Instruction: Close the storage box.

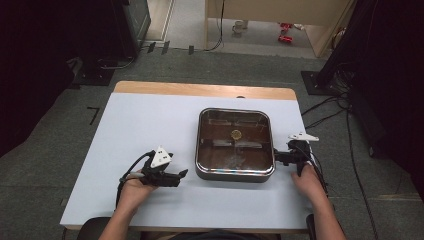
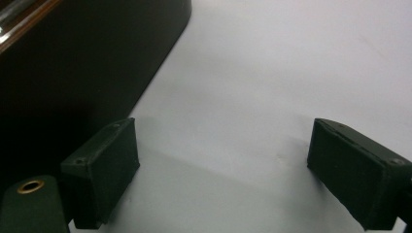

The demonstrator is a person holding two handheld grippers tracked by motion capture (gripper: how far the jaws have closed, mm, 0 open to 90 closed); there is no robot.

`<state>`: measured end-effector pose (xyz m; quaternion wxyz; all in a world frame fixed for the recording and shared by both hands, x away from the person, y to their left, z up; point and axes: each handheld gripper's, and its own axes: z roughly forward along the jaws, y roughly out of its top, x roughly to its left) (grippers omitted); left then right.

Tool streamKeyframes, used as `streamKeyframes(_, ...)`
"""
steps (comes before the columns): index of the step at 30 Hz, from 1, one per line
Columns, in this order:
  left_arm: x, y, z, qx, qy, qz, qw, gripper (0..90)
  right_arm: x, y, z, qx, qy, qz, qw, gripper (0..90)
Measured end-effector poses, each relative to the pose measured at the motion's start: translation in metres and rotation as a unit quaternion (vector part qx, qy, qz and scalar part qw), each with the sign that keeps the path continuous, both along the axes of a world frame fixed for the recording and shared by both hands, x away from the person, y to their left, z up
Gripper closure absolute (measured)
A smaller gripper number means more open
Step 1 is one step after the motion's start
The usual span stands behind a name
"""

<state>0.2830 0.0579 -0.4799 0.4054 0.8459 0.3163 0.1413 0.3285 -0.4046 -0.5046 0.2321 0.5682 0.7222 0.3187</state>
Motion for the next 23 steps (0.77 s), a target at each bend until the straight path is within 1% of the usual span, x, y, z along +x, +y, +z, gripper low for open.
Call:
streamKeyframes(1,0.001,-0.001,-0.003,0.004,0.004,-0.008,1.0000,20.9,0.000,0.000,0.000,0.000,0.000,0.000,1.0000,10.7)
streamKeyframes(2,0.001,-0.001,-0.003,0.004,0.004,-0.008,1.0000,21.8,0.000,0.000,0.000,0.000,0.000,0.000,1.0000,10.7)
streamKeyframes(3,0.003,-0.004,-0.009,0.018,0.004,-0.021,0.9996,22.4,0.000,0.000,0.000,0.000,0.000,0.000,1.0000,10.7)
streamKeyframes(4,0.003,-0.004,-0.009,0.018,0.004,-0.021,0.9996,22.5,0.000,0.000,0.000,0.000,0.000,0.000,1.0000,10.7)
streamKeyframes(7,0.008,-0.009,-0.017,0.034,0.015,-0.016,0.9992,23.8,0.000,0.000,0.000,0.000,0.000,0.000,1.0000,10.7)
streamKeyframes(8,0.008,-0.010,-0.018,0.028,0.014,-0.015,0.9994,22.8,0.000,0.000,0.000,0.000,0.000,0.000,1.0000,10.7)
streamKeyframes(9,0.008,-0.012,-0.019,0.028,0.014,-0.013,0.9994,22.2,0.000,0.000,0.000,0.000,0.001,0.000,1.0000,10.7)
streamKeyframes(19,0.007,-0.013,-0.019,0.029,0.011,-0.009,0.9995,21.6,0.000,0.000,0.000,0.000,0.001,0.000,1.0000,10.7)
streamKeyframes(20,0.007,-0.013,-0.019,0.030,0.011,-0.007,0.9995,19.8,0.000,0.000,0.000,0.000,0.000,0.000,1.0000,10.7)
streamKeyframes(21,0.008,-0.013,-0.020,0.035,0.013,0.004,0.9993,17.3,0.000,0.000,0.000,0.000,0.001,0.000,1.0000,10.7)
streamKeyframes(22,0.008,-0.013,-0.020,0.035,0.013,0.004,0.9993,13.8,0.000,0.000,0.000,0.000,0.001,0.000,1.0000,10.7)
streamKeyframes(23,0.009,-0.013,-0.020,0.033,0.018,0.009,0.9992,13.8,0.000,0.000,0.000,0.000,0.000,0.000,1.0000,10.7)
